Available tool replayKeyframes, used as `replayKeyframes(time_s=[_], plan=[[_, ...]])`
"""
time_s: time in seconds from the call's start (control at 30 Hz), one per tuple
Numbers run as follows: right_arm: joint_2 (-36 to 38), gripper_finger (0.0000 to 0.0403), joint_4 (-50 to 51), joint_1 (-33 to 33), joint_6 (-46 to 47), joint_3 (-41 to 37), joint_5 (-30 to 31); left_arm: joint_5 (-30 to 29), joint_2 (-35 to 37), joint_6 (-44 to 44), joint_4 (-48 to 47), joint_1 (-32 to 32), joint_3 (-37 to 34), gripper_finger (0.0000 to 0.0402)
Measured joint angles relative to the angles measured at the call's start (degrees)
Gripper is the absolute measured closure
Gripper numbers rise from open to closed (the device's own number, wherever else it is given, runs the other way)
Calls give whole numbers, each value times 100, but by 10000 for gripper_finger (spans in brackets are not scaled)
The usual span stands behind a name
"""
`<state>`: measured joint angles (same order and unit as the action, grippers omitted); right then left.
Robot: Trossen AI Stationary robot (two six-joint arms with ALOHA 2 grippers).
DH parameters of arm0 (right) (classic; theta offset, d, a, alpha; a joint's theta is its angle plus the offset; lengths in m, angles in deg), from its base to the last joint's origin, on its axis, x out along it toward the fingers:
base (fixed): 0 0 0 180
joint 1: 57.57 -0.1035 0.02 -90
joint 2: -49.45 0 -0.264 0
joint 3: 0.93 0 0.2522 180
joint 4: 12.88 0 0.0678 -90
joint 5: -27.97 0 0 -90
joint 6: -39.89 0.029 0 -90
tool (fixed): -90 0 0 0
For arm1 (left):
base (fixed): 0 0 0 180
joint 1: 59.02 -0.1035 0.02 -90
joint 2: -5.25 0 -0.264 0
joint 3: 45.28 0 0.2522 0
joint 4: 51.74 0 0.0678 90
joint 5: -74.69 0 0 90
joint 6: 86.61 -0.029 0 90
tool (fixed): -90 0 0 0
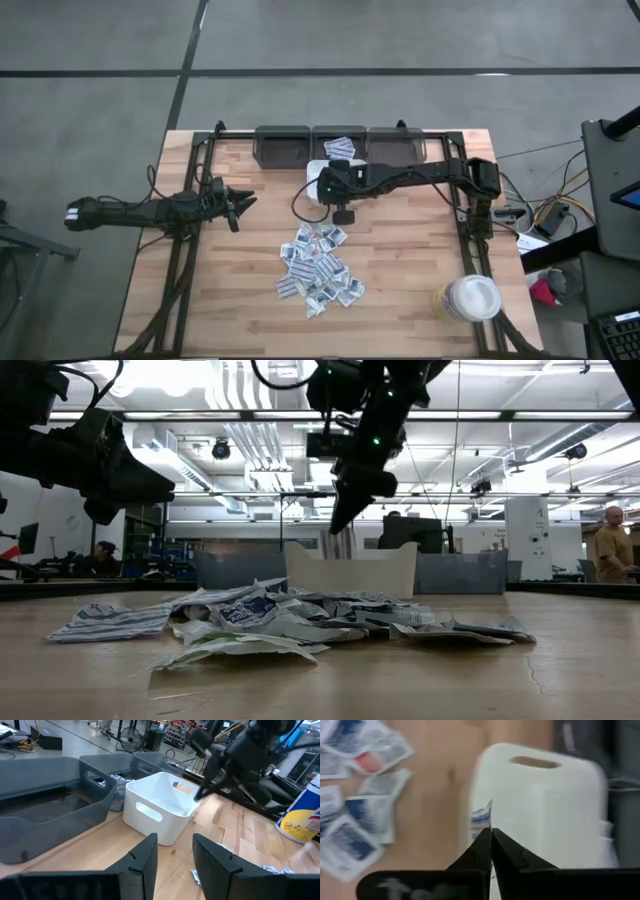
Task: Pick & Place First Aid Supplies
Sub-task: Put the blue bandage into the middle black bin
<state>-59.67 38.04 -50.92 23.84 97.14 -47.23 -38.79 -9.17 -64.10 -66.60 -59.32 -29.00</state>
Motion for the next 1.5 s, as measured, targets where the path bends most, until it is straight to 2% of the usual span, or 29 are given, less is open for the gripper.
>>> replayKeyframes(time_s=[0.2, 0.33, 0.43, 0.63, 0.73, 0.93, 1.2, 1.5], plan=[[61, 394, 155, 336, -287, 737, 744, 0, 0, -1, -2, 1, 0, 278], [66, 394, 153, 879, -50, 1209, 660, 0, 0, -1, -4, 0, 0, 278], [66, 394, 137, 1433, 709, 1420, 1, -1, 0, 1, -3, 0, 0, 278], [63, 394, -449, 2572, 3061, 1268, -2106, -13, 0, -1, -2, 2, 0, 278], [63, 394, -679, 2894, 3834, 1071, -2501, -21, 0, -1, -2, 0, 0, 278], [61, 394, -769, 3043, 4478, 672, -2491, -135, 0, -3, -2, 1, 0, 278], [61, 394, -779, 2858, 4524, 424, -1358, -282, 0, -17, -2, 0, 0, 278], [-194, 394, -759, 2791, 4522, 367, -1309, -318, 0, -296, -2, 0, 0, 278]])
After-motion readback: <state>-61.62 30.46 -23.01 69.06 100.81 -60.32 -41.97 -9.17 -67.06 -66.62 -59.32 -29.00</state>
